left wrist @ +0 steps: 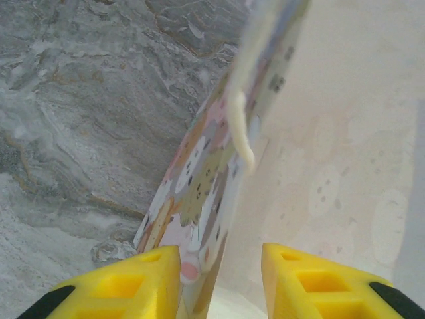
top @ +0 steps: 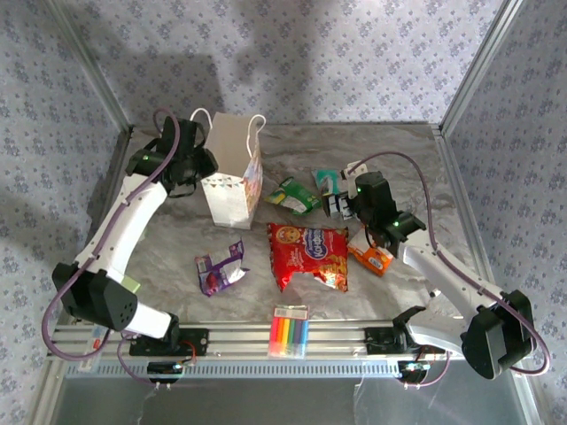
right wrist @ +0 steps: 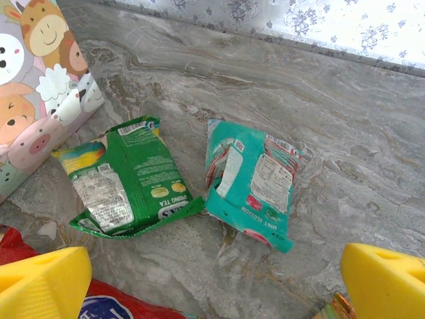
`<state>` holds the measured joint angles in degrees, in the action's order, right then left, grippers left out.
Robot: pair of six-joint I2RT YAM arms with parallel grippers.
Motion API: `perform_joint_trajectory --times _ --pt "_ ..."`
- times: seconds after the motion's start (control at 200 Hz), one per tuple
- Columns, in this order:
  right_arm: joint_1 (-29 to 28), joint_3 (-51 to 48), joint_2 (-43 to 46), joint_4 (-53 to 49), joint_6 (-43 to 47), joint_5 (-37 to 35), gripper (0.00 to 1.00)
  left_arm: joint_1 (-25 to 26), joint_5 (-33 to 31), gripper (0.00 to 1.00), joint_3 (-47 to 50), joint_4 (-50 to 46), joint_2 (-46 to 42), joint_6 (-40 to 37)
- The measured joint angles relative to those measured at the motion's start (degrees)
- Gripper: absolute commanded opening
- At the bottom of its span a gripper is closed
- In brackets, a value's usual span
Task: Place the snacks into the paper bag
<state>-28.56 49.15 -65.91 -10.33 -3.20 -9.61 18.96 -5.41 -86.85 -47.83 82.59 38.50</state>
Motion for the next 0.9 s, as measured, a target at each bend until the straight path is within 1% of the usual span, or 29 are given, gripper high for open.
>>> perform_joint_trajectory --times 0.14,0.225,0.405,0.465,0.685,0.9 --pt "0.0 0.0 0.02 -0.46 0.0 0.04 0.99 0.68 1.09 0.39 -0.52 -0.44 -0.04 0.44" --pt "0.0 0.0 0.04 -0.72 0.0 0.2 0.99 0.83 1.03 0.43 -2.01 -1.36 -0.04 0.61" --pt "0.0 0.0 0.07 -1.11 0.02 0.39 0.99 0.11 -0.37 0.49 -8.7 -5.57 0.15 -0.63" --pt "0.0 -0.02 0.15 -1.2 0.02 0.39 0.99 -0.48 -0.68 0.53 -11.15 -6.91 0.5 -1.25" --pt "0.02 -0.04 0.42 -1.2 0.22 0.24 0.99 -1.62 -0.83 0.68 -15.72 -10.67 3.8 -5.81" --pt "0.9 0.02 0.42 -1.05 0.2 -0.04 1.0 -2.62 0.0 0.71 -20.33 -14.1 9.11 -11.1"
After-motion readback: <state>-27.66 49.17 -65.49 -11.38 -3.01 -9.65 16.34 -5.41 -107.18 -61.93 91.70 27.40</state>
